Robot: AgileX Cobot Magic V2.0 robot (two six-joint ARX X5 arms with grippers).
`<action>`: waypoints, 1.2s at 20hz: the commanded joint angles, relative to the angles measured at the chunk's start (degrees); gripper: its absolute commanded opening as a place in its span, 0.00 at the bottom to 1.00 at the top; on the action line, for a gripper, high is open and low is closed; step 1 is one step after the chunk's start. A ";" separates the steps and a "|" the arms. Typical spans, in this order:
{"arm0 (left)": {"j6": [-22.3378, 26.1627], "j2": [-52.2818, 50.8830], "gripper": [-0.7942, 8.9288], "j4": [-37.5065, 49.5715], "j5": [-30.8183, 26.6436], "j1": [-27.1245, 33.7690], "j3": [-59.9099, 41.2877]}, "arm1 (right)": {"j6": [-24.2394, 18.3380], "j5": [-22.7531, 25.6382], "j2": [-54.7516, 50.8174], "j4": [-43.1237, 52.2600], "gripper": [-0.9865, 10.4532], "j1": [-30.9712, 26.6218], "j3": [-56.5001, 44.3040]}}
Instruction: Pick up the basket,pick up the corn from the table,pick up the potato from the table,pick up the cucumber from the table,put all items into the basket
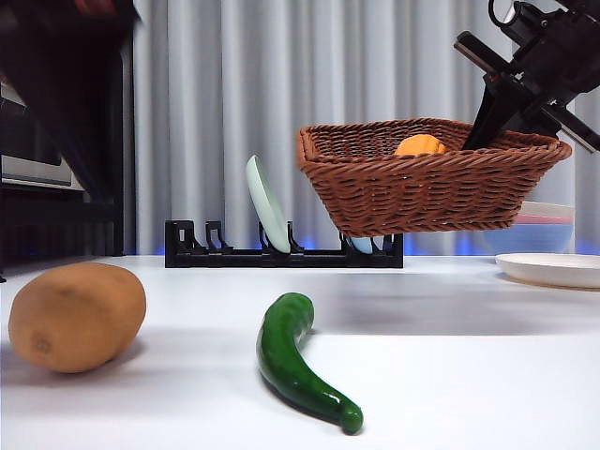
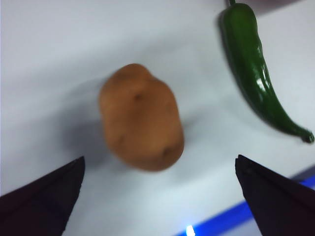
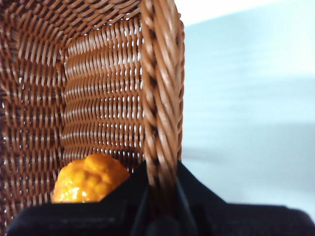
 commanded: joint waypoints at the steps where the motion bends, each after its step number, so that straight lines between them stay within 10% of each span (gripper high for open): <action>1: -1.79 3.63 0.73 5.49 0.09 1.22 -0.87 | 0.13 -0.70 0.02 0.74 0.08 0.00 0.39; 11: 2.51 19.50 0.68 13.62 5.09 8.02 -0.87 | -0.11 -0.70 0.02 -0.07 0.08 0.00 0.39; 14: 4.00 19.52 0.10 13.64 7.04 7.96 -0.87 | -0.11 -0.68 0.02 -0.07 0.08 0.00 0.39; 20: 6.27 18.25 0.07 12.72 7.65 7.96 -0.85 | -0.09 -0.68 0.02 -0.07 0.08 0.02 0.39; 24: 4.09 5.38 0.07 12.09 19.15 6.40 0.98 | -0.96 -0.68 0.02 -1.20 0.08 0.79 0.39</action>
